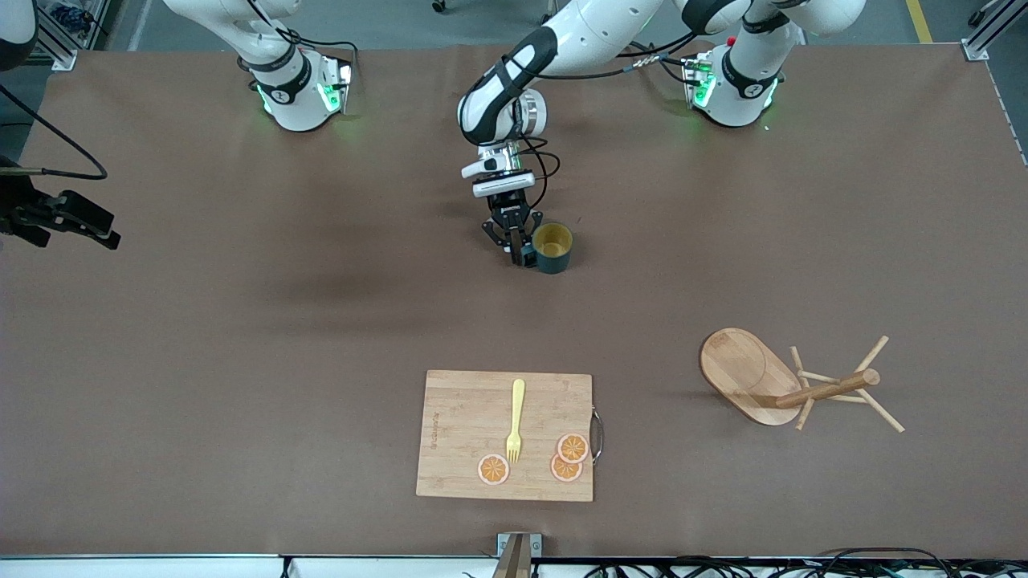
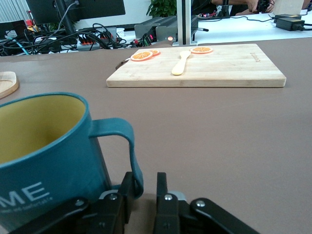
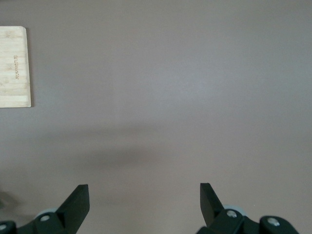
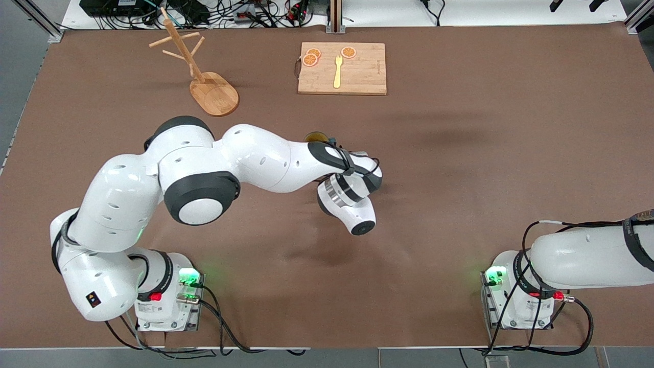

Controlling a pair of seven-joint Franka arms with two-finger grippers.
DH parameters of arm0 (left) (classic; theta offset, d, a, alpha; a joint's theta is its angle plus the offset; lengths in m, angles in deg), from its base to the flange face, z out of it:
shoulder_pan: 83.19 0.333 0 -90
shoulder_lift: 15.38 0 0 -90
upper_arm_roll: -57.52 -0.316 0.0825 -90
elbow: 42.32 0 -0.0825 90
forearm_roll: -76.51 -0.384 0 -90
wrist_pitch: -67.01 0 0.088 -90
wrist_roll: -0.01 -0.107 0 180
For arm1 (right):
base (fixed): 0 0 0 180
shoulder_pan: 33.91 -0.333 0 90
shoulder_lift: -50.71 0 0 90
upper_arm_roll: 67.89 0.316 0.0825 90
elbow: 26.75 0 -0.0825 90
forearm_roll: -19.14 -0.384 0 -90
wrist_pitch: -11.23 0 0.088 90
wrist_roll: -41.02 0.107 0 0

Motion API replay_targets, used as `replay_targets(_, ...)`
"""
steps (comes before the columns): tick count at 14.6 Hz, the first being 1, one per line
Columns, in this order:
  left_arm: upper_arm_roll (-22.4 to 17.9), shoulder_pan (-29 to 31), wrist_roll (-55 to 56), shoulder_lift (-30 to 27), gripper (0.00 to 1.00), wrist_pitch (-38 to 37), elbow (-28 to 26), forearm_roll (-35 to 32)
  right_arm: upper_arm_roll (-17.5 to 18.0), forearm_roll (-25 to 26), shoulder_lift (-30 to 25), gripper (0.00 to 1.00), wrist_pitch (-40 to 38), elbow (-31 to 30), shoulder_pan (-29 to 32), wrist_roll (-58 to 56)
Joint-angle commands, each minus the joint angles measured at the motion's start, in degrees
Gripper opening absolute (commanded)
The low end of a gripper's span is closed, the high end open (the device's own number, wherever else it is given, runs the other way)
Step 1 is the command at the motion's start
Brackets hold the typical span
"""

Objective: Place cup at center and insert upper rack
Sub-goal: 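Close the left gripper on the mug handle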

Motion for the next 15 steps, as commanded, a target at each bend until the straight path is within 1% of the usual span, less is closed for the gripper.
replay_targets(1,-0.1,0.3,-0.5,-0.1,0.09,0.9,0.6,-1.0,0.4,0.1,-0.7,1.00,0.3,-0.4,0.3,-0.5)
replay_targets(2,0.0,0.5,-0.5,-0.4,0.04,1.0,0.6,-0.9,0.4,0.1,-0.7,1.00,0.2,-0.4,0.3,-0.5)
replay_targets(4,0.0,1.0,-0.5,-0.5,0.00,1.7,0.7,-0.9,0.4,0.0,-0.7,1.00,0.3,-0.4,0.3,-0.5)
replay_targets(8,0.2,1.2,-1.4,-1.8,0.00,2.7,1.0,0.2,0.4,0.1,-0.3,1.00,0.3,0.1,0.3,-0.5)
replay_targets(9,0.4,1.4,-3.9,-2.9,0.00,3.4,1.3,2.2,0.4,0.1,-0.3,1.00,0.3,0.1,0.3,-0.5)
replay_targets(12,0.7,2.4,-17.8,-7.7,0.00,5.5,6.2,18.9,0.4,0.1,-0.3,1.00,0.2,0.1,0.3,-0.5)
replay_targets(15,0.7,5.2,-27.4,-12.1,0.00,6.8,11.2,32.0,0.4,0.2,-0.3,1.00,-0.2,0.1,0.6,-0.5)
